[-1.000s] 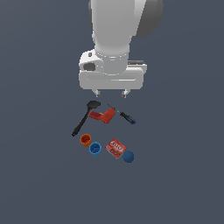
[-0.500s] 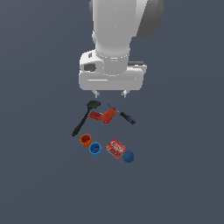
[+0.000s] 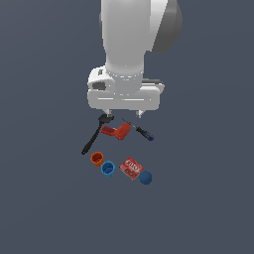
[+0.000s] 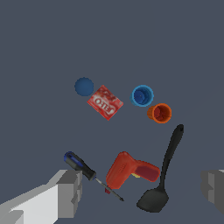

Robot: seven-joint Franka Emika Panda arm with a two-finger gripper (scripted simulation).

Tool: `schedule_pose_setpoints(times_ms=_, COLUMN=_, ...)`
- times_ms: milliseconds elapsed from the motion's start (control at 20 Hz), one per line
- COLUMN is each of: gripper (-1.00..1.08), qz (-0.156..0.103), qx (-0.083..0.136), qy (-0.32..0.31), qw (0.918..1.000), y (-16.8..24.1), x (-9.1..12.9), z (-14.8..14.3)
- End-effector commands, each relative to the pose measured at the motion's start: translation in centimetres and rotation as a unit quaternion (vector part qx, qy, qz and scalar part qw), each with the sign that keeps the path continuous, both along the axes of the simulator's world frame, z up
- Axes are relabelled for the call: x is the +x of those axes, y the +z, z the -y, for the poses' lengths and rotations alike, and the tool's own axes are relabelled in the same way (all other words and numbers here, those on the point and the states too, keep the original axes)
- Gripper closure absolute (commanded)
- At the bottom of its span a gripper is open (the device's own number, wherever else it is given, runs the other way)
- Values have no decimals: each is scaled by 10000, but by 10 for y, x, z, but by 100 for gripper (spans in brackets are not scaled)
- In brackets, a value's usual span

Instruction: Pick up a designated object from a clutter of objects.

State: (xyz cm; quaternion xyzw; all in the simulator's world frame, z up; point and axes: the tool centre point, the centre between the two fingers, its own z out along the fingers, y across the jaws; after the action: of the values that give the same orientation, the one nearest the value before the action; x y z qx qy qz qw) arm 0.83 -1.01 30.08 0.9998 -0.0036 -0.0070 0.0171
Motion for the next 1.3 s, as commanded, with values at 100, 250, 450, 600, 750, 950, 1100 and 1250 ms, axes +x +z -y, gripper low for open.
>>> schedule_pose_setpoints(times_ms=100, gripper=-92, qz=10, qx=40, qy=-299, qw=9995, y=-21, x=15, z=7)
schedule_pose_setpoints(times_ms=250, gripper=-92, qz=22, qx=71, qy=-573, qw=9983, y=-41, x=27, z=13)
schedule_pose_setpoints(times_ms=450, gripper=-92, qz=41, qx=111, qy=-1025, qw=9947, y=-75, x=46, z=24)
schedule_pose_setpoints(times_ms=600, gripper=-92, qz=56, qx=133, qy=-1389, qw=9902, y=-103, x=59, z=34)
schedule_pose_setpoints(times_ms=750, gripper=-92, qz=71, qx=147, qy=-1735, qw=9847, y=-132, x=69, z=44)
schedule_pose_setpoints(times_ms=950, gripper=-92, qz=87, qx=153, qy=-2109, qw=9773, y=-164, x=78, z=56)
schedule_pose_setpoints(times_ms=1100, gripper=-92, qz=97, qx=152, qy=-2323, qw=9725, y=-183, x=82, z=62)
schedule_pose_setpoints(times_ms=1250, gripper=-92, qz=105, qx=149, qy=-2480, qw=9686, y=-197, x=85, z=67)
